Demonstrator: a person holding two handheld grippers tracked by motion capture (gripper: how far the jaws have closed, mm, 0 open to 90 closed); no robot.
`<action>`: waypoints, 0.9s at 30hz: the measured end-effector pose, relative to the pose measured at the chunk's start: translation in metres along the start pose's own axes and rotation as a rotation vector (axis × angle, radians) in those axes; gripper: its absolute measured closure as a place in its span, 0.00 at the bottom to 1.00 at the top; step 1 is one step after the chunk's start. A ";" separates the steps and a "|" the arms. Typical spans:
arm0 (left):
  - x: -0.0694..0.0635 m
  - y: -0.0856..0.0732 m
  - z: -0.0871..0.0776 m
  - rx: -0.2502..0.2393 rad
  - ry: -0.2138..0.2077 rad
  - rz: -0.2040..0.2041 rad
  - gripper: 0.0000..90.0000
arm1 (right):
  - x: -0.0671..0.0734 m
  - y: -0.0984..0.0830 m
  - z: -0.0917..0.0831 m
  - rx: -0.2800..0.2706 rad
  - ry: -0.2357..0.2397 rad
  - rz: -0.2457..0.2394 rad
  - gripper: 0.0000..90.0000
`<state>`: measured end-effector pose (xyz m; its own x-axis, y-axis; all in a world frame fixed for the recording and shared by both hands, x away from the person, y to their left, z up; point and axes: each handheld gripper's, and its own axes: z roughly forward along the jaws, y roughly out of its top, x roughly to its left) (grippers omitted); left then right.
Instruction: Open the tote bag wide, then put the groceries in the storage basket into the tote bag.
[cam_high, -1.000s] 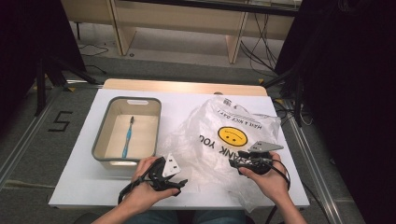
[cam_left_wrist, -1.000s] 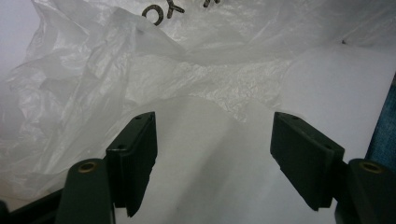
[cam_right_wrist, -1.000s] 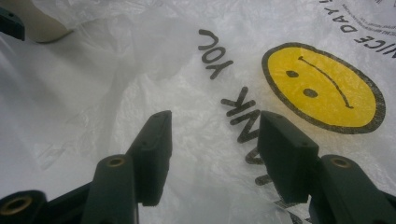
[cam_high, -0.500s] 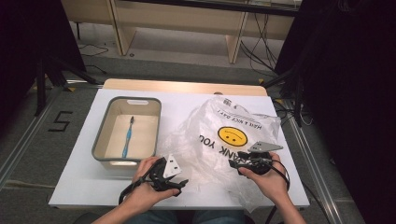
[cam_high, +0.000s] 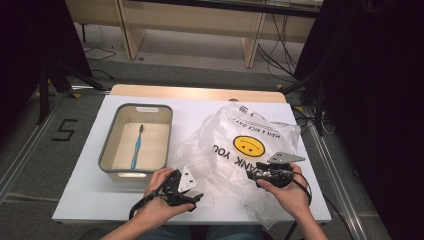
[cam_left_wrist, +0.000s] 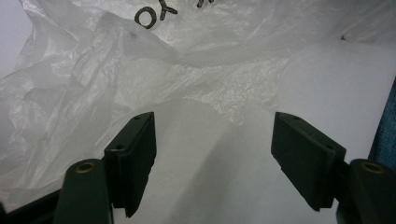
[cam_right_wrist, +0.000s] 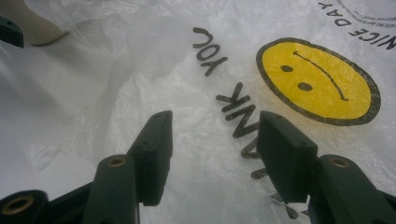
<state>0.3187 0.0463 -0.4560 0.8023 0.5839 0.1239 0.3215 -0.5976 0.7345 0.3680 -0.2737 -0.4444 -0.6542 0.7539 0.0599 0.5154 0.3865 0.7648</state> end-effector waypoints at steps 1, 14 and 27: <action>0.000 0.000 0.000 -0.003 0.002 -0.003 0.34 | 0.000 0.000 0.000 0.003 0.000 0.001 0.52; -0.001 0.001 0.001 -0.008 0.008 0.002 0.34 | -0.001 0.001 0.000 0.000 0.020 0.002 0.52; -0.013 0.007 0.007 -0.007 -0.018 0.023 0.35 | 0.007 0.012 0.019 0.082 0.108 -0.055 0.50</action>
<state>0.3144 0.0309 -0.4570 0.8181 0.5604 0.1287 0.2997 -0.6066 0.7364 0.3804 -0.2537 -0.4471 -0.7363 0.6706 0.0907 0.5173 0.4713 0.7143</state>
